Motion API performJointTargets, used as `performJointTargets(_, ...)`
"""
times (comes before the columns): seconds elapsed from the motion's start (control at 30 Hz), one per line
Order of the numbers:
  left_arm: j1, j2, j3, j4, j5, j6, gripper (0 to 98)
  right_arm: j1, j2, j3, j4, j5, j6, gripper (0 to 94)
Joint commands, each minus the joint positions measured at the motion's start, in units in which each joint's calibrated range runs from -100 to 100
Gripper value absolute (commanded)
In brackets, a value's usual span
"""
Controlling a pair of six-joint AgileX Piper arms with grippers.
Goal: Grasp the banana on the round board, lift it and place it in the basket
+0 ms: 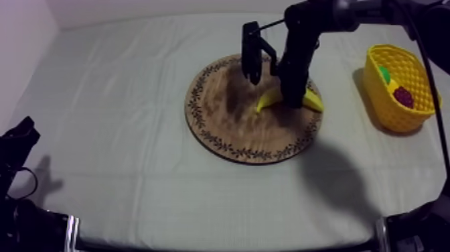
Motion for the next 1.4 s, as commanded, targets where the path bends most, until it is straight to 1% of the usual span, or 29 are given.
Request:
performJointTargets(0.0, -0.02, 0.02, 0.03, -0.01, -0.01, 0.01, 0.1, -0.14, 0.09, 0.54, 0.32, -0.38, -0.21, 20.6)
performJointTargets(0.13, -0.02, 0.02, 0.03, -0.01, -0.01, 0.01, 0.1, -0.34, -0.26, 1.81, 0.86, -1.33, -0.73, 17.5)
performJointTargets(0.3, -0.02, 0.02, 0.03, -0.01, -0.01, 0.01, 0.1, -0.16, -2.27, 2.61, 1.26, -1.23, -0.79, 17.2)
performJointTargets(0.57, -0.02, 0.02, 0.03, -0.01, -0.01, 0.01, 0.1, 1.27, -11.06, 3.33, 1.94, 0.69, 0.71, 16.9)
performJointTargets(0.77, -0.02, 0.02, 0.03, -0.01, -0.01, 0.01, 0.1, 2.09, -19.13, 2.13, 1.56, 4.91, 2.27, 17.2)
performJointTargets(0.97, -0.02, 0.02, 0.03, -0.01, -0.01, 0.01, 0.1, 2.14, -26.13, -1.80, 0.77, 11.16, 3.48, 17.6)
performJointTargets(1.17, -0.02, 0.02, 0.03, -0.01, -0.01, 0.01, 0.1, 1.50, -30.75, -7.23, 0.25, 17.18, 4.11, 18.0)
performJointTargets(1.37, -0.02, 0.02, 0.03, -0.01, -0.01, 0.01, 0.1, 1.13, -33.33, -9.85, 0.13, 20.70, 4.39, 18.3)
